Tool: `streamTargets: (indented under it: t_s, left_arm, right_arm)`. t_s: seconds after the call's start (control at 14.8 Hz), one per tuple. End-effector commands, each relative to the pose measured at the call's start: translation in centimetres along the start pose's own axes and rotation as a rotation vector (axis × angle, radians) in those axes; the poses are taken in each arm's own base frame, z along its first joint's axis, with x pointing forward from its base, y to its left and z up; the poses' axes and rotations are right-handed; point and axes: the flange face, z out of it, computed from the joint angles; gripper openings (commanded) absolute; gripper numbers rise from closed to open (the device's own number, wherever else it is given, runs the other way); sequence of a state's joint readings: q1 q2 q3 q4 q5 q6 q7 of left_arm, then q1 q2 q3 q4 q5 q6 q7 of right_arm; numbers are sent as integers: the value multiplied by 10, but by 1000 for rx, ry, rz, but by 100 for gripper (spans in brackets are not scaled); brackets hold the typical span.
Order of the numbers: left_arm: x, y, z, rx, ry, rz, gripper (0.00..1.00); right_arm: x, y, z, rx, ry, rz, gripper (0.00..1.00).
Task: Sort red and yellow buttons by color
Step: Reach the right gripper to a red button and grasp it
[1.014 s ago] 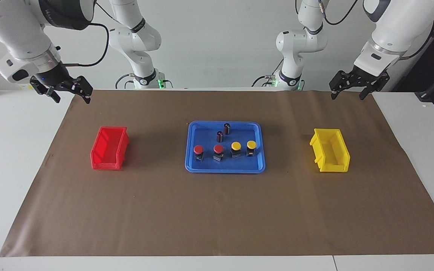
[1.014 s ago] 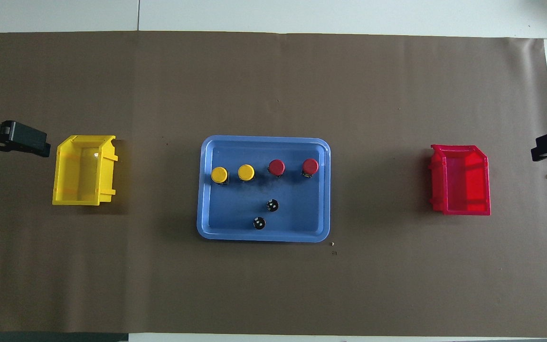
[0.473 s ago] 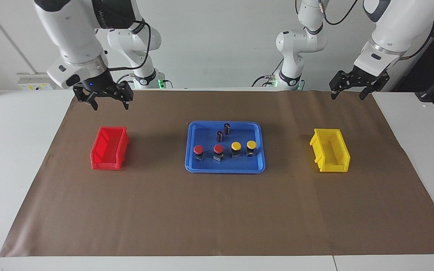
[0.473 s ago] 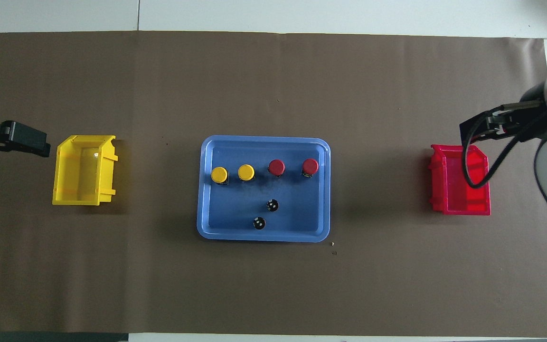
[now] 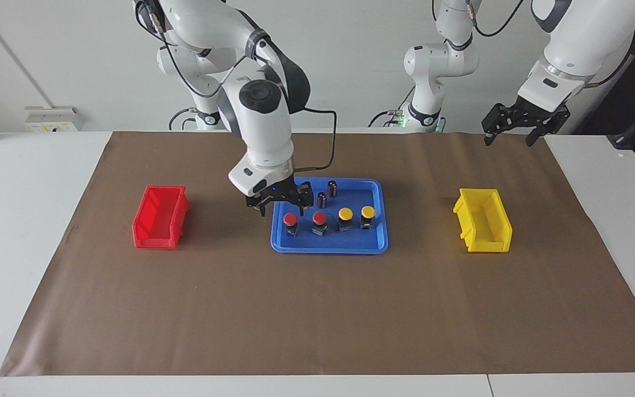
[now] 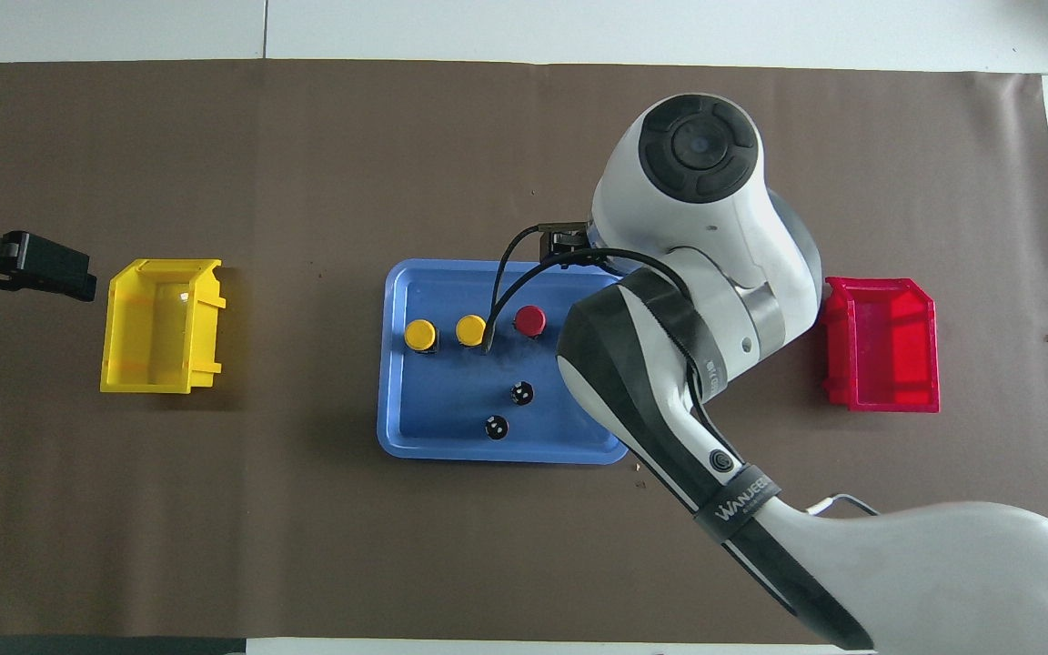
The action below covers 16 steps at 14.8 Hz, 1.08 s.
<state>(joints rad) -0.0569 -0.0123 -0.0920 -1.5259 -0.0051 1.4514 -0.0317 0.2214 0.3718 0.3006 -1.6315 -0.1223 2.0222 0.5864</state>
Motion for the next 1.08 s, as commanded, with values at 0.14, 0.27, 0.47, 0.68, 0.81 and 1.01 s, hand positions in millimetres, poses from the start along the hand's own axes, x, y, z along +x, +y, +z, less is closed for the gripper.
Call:
streamTargets:
  t_s: [0.14, 0.27, 0.47, 0.68, 0.81, 1.01]
  left_arm:
    - [-10, -4, 0, -16, -9, 0, 100]
    - [-10, -4, 0, -16, -9, 0, 100]
    - [-10, -4, -1, -16, -7, 0, 100]
    - [-10, -4, 0, -16, -7, 0, 100]
    - [-11, -5, 0, -15, -13, -2, 100]
    - [-9, -7, 0, -14, 1, -8, 100]
  right_arm:
    - [-23, 21, 34, -25, -1, -5, 92]
    - [-36, 19, 47, -23, 3, -13, 83]
    - [-46, 16, 53, -24, 2, -24, 75]
    - [-45, 15, 54, -19, 11, -26, 68]
    - [-47, 13, 61, -9, 18, -32, 61]
    - [-46, 12, 62, -1, 28, -40, 48]
